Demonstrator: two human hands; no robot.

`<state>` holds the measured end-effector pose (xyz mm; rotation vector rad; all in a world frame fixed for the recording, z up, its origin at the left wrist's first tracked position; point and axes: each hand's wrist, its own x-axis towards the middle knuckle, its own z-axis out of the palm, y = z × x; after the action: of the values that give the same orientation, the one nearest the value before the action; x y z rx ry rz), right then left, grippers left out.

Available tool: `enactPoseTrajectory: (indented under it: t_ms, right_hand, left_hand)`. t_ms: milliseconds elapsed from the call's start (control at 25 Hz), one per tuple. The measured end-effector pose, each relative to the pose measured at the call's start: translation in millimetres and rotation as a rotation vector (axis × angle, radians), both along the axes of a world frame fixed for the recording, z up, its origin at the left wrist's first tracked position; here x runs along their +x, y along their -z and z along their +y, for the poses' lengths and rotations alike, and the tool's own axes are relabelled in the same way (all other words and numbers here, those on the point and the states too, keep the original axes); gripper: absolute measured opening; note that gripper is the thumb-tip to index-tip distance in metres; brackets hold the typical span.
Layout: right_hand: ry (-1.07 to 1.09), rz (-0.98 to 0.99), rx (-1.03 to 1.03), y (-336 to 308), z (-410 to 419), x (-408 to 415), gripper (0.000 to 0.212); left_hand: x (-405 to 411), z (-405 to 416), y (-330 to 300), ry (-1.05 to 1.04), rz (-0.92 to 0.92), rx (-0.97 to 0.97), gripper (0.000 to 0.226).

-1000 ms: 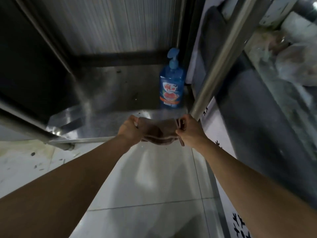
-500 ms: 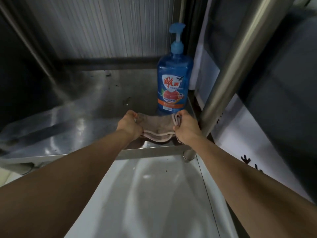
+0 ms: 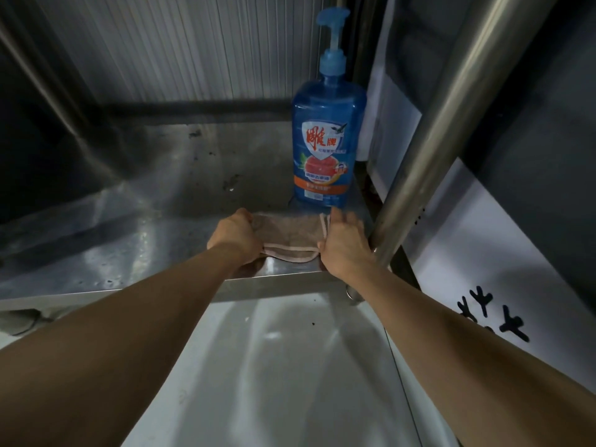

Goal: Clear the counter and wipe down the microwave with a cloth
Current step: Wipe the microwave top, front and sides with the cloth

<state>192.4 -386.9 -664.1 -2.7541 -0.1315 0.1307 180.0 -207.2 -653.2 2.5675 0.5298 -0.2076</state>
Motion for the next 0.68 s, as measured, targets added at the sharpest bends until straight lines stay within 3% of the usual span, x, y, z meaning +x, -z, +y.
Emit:
enactPoseTrajectory:
  t_ms: [120,280,680]
  right_hand:
    - [-0.093,-0.092,-0.181,-1.7,-2.8,-12.7,0.077]
    - [-0.139,-0.06,-0.215,-24.1,-2.3,-39.6,0.083]
    - [-0.181,0.19,-0.191,-178.9,-12.5,-129.2,0.064]
  left_hand:
    - [-5.8,-2.2,-10.8,0.04,0.021,0.081,0.046]
    - [-25.3,-8.0,-43.8,0.104,0.042,0.142,0.051]
    - [-119.8,-25.7,-196.0,0.235,0.231,0.174,0.066]
